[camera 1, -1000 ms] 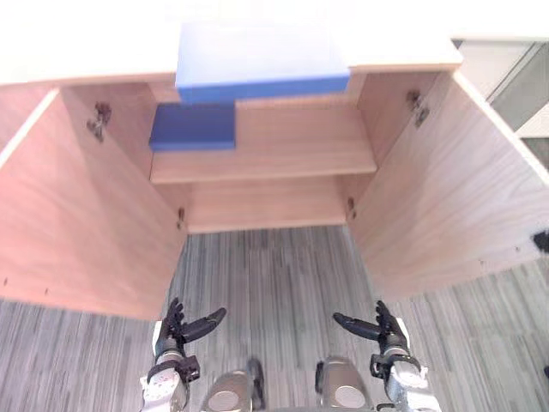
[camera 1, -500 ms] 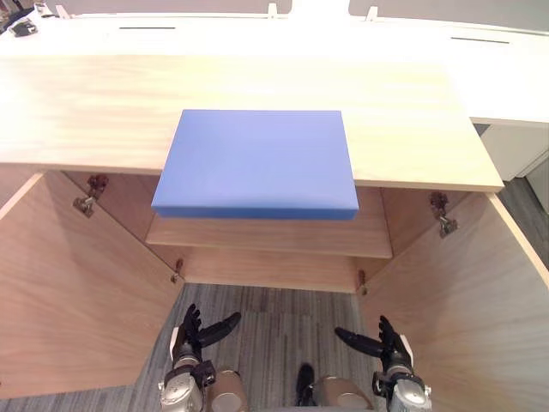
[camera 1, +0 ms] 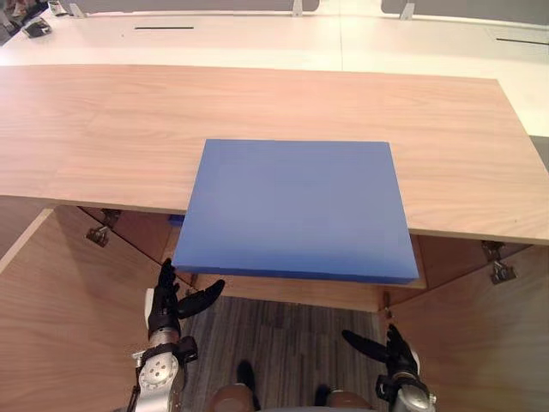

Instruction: Walk over to the cabinet, pick up the folder, carry it to the office cabinet, place the folder inside the office cabinet, then close the office cabinet door

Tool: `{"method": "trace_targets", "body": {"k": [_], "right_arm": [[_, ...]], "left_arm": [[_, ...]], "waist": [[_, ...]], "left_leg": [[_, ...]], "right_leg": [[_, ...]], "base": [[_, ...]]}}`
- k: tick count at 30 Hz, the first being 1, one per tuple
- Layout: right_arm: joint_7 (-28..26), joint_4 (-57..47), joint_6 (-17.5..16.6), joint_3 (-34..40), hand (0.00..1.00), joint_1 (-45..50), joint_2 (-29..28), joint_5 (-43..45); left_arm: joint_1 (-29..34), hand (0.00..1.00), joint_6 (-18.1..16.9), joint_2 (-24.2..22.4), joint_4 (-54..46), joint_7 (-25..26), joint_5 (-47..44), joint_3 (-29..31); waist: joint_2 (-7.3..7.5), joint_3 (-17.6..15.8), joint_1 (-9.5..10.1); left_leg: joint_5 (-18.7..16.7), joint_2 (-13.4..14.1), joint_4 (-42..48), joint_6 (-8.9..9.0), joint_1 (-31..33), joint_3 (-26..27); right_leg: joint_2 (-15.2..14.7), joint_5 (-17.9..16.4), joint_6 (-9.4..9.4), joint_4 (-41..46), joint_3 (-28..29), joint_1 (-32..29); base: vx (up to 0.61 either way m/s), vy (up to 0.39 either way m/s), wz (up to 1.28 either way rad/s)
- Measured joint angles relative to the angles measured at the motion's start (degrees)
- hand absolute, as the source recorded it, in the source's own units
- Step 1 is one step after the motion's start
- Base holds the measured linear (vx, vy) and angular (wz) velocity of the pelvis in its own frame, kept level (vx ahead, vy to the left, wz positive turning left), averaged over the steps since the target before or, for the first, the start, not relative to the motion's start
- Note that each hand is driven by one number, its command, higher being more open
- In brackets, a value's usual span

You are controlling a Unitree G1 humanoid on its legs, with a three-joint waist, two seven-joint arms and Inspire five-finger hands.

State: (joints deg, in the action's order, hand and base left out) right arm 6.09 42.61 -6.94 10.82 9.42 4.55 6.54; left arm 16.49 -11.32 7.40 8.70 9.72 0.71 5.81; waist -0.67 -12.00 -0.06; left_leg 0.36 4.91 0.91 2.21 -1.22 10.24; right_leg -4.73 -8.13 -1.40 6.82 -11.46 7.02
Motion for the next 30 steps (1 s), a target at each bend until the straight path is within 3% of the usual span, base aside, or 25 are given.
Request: {"method": "trace_targets", "body": {"k": [7,10,18,26,30], "right_arm": [[1.0,2.2,-0.9,-2.8,1.00,0.2,1.4,-2.6],[1.4,2.4,-1.0,-4.2,1.00,0.1,1.7,-4.0],[2.1,3.5,-1.2,-5.1,1.00,-0.2,2.4,-4.5],[2.6,6.5,-1.2,-5.1,1.00,0.6,2.8,-4.5],[2.6,7.2,-1.1,-5.7,1.00,2.1,2.8,-4.5]], "left_arm": [[5.3,1.00,-4.2,4.5,-14.9,3.7,15.8,-7.6],[6.1,1.00,-5.8,5.7,-18.8,5.6,19.0,-7.8],[7.2,1.00,-6.1,10.3,-22.7,7.8,24.6,-7.5],[7.4,1.00,-6.8,7.9,-32.5,10.5,25.0,-5.2],[7.8,1.00,-7.3,6.0,-33.7,10.4,22.9,-4.1]], "waist": [[-0.18,1.3,0.27],[-0.50,2.2,0.26],[-0.82,2.9,0.43],[-0.50,3.4,0.63],[-0.22,4.6,0.61]], "left_leg": [[0.1,-0.1,-0.9,0.09,-1.3,-1.0],[0.1,-0.1,-0.9,0.07,-1.3,-1.5],[2.1,-0.5,-2.0,-0.13,-1.6,-3.0],[2.8,-1.3,-2.8,0.45,-1.8,-3.1],[5.4,-1.4,-5.9,1.01,-3.0,-2.9]], "right_leg": [[0.1,0.0,0.02,0.1,0.0,1.2],[0.2,0.0,0.02,0.2,0.0,1.5],[0.1,0.0,0.03,0.3,-0.4,2.1],[-0.1,0.0,-0.06,-1.2,3.0,2.3],[0.0,0.0,-1.23,-2.2,4.5,1.8]], "base": [[0.01,-0.016,0.07],[-0.03,-0.012,0.09],[-0.06,-0.020,0.10],[-0.12,-0.002,-0.02],[-0.10,-0.009,-0.08]]}}
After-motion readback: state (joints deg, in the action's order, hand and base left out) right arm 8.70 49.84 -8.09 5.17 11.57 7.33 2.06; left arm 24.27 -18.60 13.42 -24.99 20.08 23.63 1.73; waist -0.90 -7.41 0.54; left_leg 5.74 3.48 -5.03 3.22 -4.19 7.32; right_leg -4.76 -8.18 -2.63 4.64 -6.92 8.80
